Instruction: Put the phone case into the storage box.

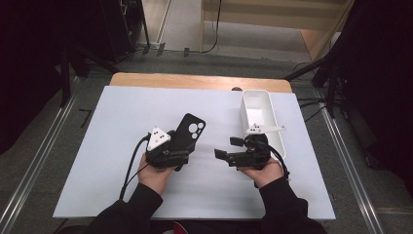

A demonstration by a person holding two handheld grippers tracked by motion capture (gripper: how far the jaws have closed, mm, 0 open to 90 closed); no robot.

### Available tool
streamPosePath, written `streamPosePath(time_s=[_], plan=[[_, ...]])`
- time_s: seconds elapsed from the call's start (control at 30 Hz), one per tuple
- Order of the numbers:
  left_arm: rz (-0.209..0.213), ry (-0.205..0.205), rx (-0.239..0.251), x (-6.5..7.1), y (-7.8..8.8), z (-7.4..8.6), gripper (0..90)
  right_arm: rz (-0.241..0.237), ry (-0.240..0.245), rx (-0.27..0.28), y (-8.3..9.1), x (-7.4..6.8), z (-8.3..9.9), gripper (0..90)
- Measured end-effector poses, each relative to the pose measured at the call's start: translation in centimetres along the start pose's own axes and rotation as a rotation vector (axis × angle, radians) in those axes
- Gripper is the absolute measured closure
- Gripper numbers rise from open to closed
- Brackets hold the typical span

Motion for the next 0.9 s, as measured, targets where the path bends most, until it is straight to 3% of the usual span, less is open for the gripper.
streamPosePath(time_s=[0.23, 0.5, 0.9], plan=[[-0.011, -0.009, -0.018, -0.1, -0.2, 0.4, 13.4, -0.004, 0.007, 0.006, -0.4, 0.3, -0.6, 13.5], [0.005, -0.009, -0.004, -0.1, -0.4, 0.7, 13.4, -0.001, -0.017, 0.012, -0.8, 0.7, -1.6, 14.0], [0.015, 0.006, 0.021, 0.0, -0.3, 1.1, 13.4, 0.009, -0.016, 0.011, -2.5, 0.9, -2.9, 14.1]])
Point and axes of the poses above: each handheld gripper's, and its own axes: y roughly backward along the jaws, z roughly out of its underside, x roughly to its right, the point moved 3 cm from there along -y, roughly forward along the jaws, and after that the axes turned 11 degrees about y, right-handed, at the moved point
